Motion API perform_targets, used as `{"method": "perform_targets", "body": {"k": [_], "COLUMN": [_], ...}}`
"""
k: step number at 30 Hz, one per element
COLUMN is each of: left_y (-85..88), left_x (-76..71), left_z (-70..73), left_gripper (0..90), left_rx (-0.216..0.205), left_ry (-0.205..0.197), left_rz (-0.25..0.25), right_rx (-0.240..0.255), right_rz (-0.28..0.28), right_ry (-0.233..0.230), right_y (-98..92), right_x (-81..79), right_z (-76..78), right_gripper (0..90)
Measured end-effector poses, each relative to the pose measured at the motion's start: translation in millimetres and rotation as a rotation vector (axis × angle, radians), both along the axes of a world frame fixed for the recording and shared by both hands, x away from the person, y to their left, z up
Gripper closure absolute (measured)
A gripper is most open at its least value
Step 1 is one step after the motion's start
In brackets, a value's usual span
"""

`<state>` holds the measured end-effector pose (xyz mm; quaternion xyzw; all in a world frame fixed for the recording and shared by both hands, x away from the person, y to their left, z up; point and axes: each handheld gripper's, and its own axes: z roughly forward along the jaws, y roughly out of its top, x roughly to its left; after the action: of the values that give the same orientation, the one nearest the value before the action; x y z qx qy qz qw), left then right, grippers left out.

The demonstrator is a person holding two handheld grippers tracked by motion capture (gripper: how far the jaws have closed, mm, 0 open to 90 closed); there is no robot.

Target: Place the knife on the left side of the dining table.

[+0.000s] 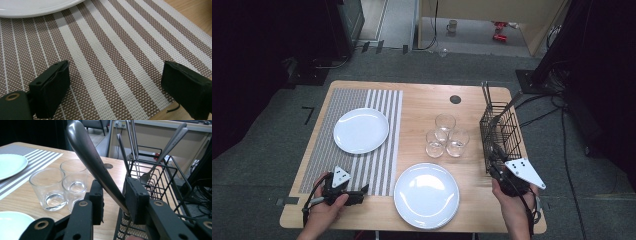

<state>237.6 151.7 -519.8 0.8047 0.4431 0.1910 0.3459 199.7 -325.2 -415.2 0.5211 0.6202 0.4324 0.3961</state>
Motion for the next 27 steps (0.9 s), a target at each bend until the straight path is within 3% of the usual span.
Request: {"method": "perform_targets", "body": {"k": [8,19,27], "left_y": [0.1,0.1,0.1], "left_x": [0.1,0.1,0.1], "left_z": [0.0,0.1,0.1], "left_gripper": [8.8,8.8,8.8], "left_rx": [0.001,0.001,0.001], "left_ry": [-0.001,0.0,0.0], "left_rz": [-0.001,-0.001,-0.001], "right_rx": [-0.029,0.0,0.029], "right_rz": [-0.016,-0.041,-0.129], "right_ry": [-0.023,-0.048,-0.081], "right_y": [-1.2,-16.9,-38.8], "right_x": [5.3,9.5,6.1], "right_z": [3.7,9.4,12.5], "right_gripper": [73.0,76.9,82.2]}}
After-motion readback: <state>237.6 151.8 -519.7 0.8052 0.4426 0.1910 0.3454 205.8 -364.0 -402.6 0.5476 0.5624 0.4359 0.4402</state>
